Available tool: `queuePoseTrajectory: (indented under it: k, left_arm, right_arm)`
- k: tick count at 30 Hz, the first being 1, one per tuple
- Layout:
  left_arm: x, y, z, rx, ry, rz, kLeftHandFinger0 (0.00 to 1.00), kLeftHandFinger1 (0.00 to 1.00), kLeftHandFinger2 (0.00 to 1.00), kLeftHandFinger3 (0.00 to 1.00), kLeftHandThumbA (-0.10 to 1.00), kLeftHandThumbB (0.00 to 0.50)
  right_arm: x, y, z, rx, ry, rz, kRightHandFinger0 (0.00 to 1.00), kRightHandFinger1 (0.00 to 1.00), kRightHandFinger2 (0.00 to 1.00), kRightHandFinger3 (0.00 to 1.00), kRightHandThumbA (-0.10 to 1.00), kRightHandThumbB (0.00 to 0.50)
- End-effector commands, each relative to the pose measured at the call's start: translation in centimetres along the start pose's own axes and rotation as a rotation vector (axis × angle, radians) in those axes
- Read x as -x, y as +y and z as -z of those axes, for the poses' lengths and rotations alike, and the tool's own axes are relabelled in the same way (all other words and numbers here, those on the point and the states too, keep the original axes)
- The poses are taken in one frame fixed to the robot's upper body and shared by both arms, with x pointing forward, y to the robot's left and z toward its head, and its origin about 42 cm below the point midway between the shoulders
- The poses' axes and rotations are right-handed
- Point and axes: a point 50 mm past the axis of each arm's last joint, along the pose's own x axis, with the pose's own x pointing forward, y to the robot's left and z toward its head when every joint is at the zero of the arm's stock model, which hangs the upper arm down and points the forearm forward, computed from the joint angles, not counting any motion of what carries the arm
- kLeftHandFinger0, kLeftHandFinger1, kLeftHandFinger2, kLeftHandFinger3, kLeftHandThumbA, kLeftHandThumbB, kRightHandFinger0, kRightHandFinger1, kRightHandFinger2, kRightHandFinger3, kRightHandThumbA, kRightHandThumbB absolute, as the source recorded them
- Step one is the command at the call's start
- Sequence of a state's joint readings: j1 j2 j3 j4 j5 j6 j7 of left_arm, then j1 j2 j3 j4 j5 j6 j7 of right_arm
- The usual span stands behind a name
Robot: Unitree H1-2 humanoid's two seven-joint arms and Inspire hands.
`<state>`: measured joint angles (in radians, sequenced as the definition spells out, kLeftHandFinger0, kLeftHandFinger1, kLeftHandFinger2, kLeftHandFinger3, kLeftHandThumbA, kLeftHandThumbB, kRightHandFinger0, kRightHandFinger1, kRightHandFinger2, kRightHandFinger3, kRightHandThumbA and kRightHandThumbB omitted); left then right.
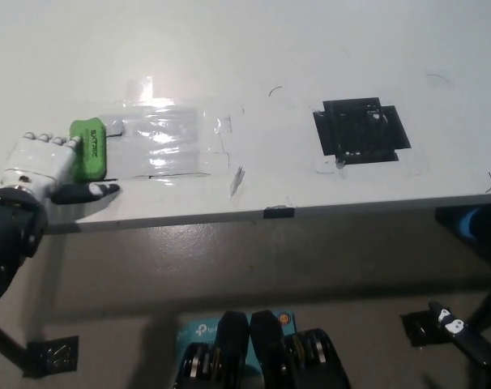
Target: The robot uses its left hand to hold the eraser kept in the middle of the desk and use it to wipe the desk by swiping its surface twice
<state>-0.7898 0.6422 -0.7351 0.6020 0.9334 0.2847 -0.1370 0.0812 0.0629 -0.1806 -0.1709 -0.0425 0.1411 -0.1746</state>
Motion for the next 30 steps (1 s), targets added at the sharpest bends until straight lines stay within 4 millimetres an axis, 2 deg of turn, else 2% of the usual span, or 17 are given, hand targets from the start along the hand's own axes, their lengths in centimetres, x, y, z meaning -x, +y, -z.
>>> queuePoseTrajectory:
  k: [1, 2, 3, 6, 8, 9, 12, 13, 16, 19, 23, 24, 26, 27, 30]
  left_arm:
    - [-0.5, 1.8, 2.3, -0.055, 0.047, -0.071, 1.00, 1.00, 1.00, 1.00, 1.00, 0.446]
    - [-0.5, 1.4, 2.3, -0.052, 0.049, -0.061, 1.00, 1.00, 1.00, 1.00, 1.00, 0.448]
    - [-0.2, 0.7, 1.7, -0.017, 0.035, -0.061, 1.00, 1.00, 1.00, 1.00, 1.00, 0.427]
    - [0.5, -1.5, 0.0, 0.057, 0.009, -0.031, 1.00, 1.00, 1.00, 1.00, 1.00, 0.462]
    - [0.9, -2.1, -0.9, 0.096, -0.023, -0.036, 1.00, 1.00, 1.00, 1.00, 1.00, 0.407]
    - [1.2, -2.6, -1.7, 0.099, -0.033, -0.022, 1.00, 1.00, 1.00, 1.00, 1.00, 0.400]
    - [1.3, -2.7, -2.5, 0.097, -0.044, -0.020, 1.00, 1.00, 1.00, 1.00, 1.00, 0.411]
    - [1.5, -2.5, -2.7, 0.113, -0.057, -0.032, 1.00, 1.00, 1.00, 1.00, 1.00, 0.424]
    - [1.1, -1.8, -3.4, 0.120, -0.071, -0.069, 1.00, 1.00, 1.00, 1.00, 1.00, 0.437]
    - [1.1, -1.2, -3.6, 0.143, -0.071, -0.102, 1.00, 1.00, 1.00, 1.00, 1.00, 0.414]
    - [0.9, -0.6, -3.5, 0.152, -0.076, -0.124, 1.00, 1.00, 1.00, 1.00, 1.00, 0.440]
    - [0.9, -0.6, -3.4, 0.158, -0.080, -0.138, 1.00, 1.00, 1.00, 1.00, 1.00, 0.453]
    - [0.9, -0.7, -3.4, 0.162, -0.080, -0.145, 1.00, 1.00, 1.00, 1.00, 1.00, 0.450]
    - [0.9, -0.6, -3.3, 0.160, -0.080, -0.144, 1.00, 1.00, 1.00, 1.00, 1.00, 0.443]
    - [0.9, -0.5, -3.3, 0.151, -0.081, -0.143, 1.00, 1.00, 1.00, 1.00, 1.00, 0.428]
  right_arm:
    - [-0.2, 0.0, -1.1, -0.022, -0.052, 0.006, 0.98, 1.00, 1.00, 1.00, 1.00, 0.173]
    - [-0.2, 0.0, -1.1, -0.024, -0.052, 0.007, 0.98, 1.00, 1.00, 1.00, 1.00, 0.174]
    - [-0.2, 0.0, -1.3, -0.027, -0.054, 0.001, 1.00, 1.00, 1.00, 1.00, 1.00, 0.148]
    - [-0.3, 0.0, -1.4, -0.025, -0.055, 0.009, 0.97, 1.00, 1.00, 1.00, 1.00, 0.145]
    - [-0.3, 0.1, -1.4, -0.030, -0.057, 0.012, 0.97, 1.00, 1.00, 1.00, 1.00, 0.180]
    - [-0.3, 0.1, -1.5, -0.033, -0.052, 0.011, 1.00, 1.00, 1.00, 1.00, 1.00, 0.185]
    - [-0.3, 0.1, -1.5, -0.045, -0.052, -0.001, 1.00, 1.00, 1.00, 1.00, 1.00, 0.181]
    - [-0.4, 0.1, -1.6, -0.039, -0.058, 0.013, 0.97, 1.00, 1.00, 1.00, 1.00, 0.172]
    - [-0.6, 0.1, -1.8, -0.024, -0.060, 0.015, 0.97, 1.00, 1.00, 1.00, 1.00, 0.159]
    - [-0.5, 0.0, -1.9, -0.022, -0.065, 0.005, 1.00, 1.00, 1.00, 1.00, 1.00, 0.158]
    - [-0.6, 0.1, -1.8, -0.012, -0.061, 0.011, 0.99, 1.00, 1.00, 1.00, 1.00, 0.160]
    - [-0.6, 0.1, -1.7, -0.014, -0.067, 0.010, 0.98, 1.00, 1.00, 1.00, 1.00, 0.143]
    - [-0.6, 0.1, -1.7, -0.016, -0.066, 0.011, 0.96, 1.00, 1.00, 1.00, 1.00, 0.135]
    - [-0.6, 0.1, -1.7, -0.016, -0.064, 0.010, 0.97, 1.00, 1.00, 1.00, 1.00, 0.150]
    - [-0.5, -0.1, -1.8, -0.003, -0.063, 0.009, 0.97, 1.00, 1.00, 1.00, 1.00, 0.133]
